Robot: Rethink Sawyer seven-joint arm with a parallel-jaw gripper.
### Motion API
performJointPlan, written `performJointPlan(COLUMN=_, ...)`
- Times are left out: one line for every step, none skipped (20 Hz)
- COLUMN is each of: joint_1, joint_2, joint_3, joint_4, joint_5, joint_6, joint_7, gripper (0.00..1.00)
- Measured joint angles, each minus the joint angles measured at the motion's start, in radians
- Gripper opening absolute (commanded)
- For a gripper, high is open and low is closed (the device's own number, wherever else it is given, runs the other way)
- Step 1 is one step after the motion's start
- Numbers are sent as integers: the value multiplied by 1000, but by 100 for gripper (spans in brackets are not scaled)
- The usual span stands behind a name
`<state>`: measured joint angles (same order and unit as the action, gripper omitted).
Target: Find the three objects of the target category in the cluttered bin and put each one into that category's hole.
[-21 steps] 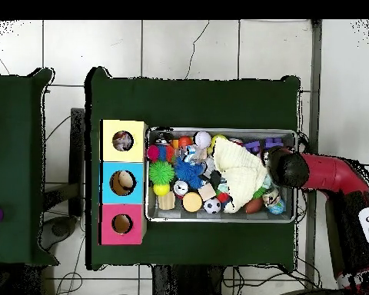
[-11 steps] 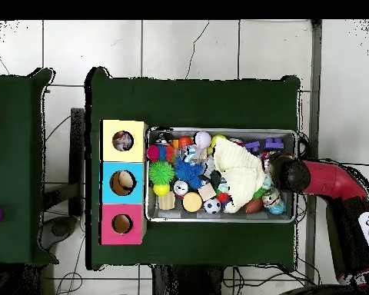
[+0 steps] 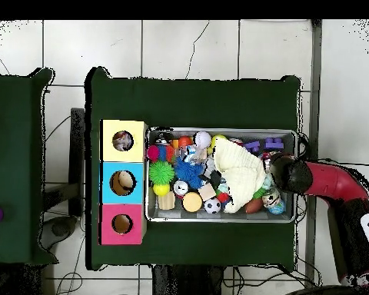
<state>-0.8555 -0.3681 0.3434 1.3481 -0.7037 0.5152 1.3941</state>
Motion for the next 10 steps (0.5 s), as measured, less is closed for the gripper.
performJointPlan(joint_1=-5, joint_2=2, joint_3=5, joint_4=0, joint_5=0, joint_6=-2, joint_7=0, gripper=100)
performJointPlan(joint_1=-14, joint_2=6, joint_3=12, joint_4=0, joint_5=0, joint_6=-1, joint_7=0, gripper=0)
performJointPlan(joint_1=-16, joint_2=7, joint_3=14, joint_4=1, joint_5=0, joint_6=-2, joint_7=0, gripper=0)
performJointPlan(joint_1=-19, joint_2=8, joint_3=16, joint_4=1, joint_5=0, joint_6=-2, joint_7=0, gripper=0)
performJointPlan(joint_1=-21, joint_2=9, joint_3=18, joint_4=1, joint_5=0, joint_6=-2, joint_7=0, gripper=0)
performJointPlan(joint_1=-35, joint_2=12, joint_3=27, joint_4=2, joint_5=0, joint_6=-5, joint_7=0, gripper=0)
performJointPlan(joint_1=-43, joint_2=14, joint_3=33, joint_4=3, joint_5=0, joint_6=-7, joint_7=0, gripper=0)
performJointPlan(joint_1=-50, joint_2=15, joint_3=39, joint_4=4, joint_5=0, joint_6=-9, joint_7=0, gripper=0)
performJointPlan(joint_1=-57, joint_2=16, joint_3=45, joint_4=7, joint_5=0, joint_6=-12, joint_7=0, gripper=0)
performJointPlan(joint_1=-63, joint_2=16, joint_3=50, joint_4=11, joint_5=0, joint_6=-14, joint_7=0, gripper=0)
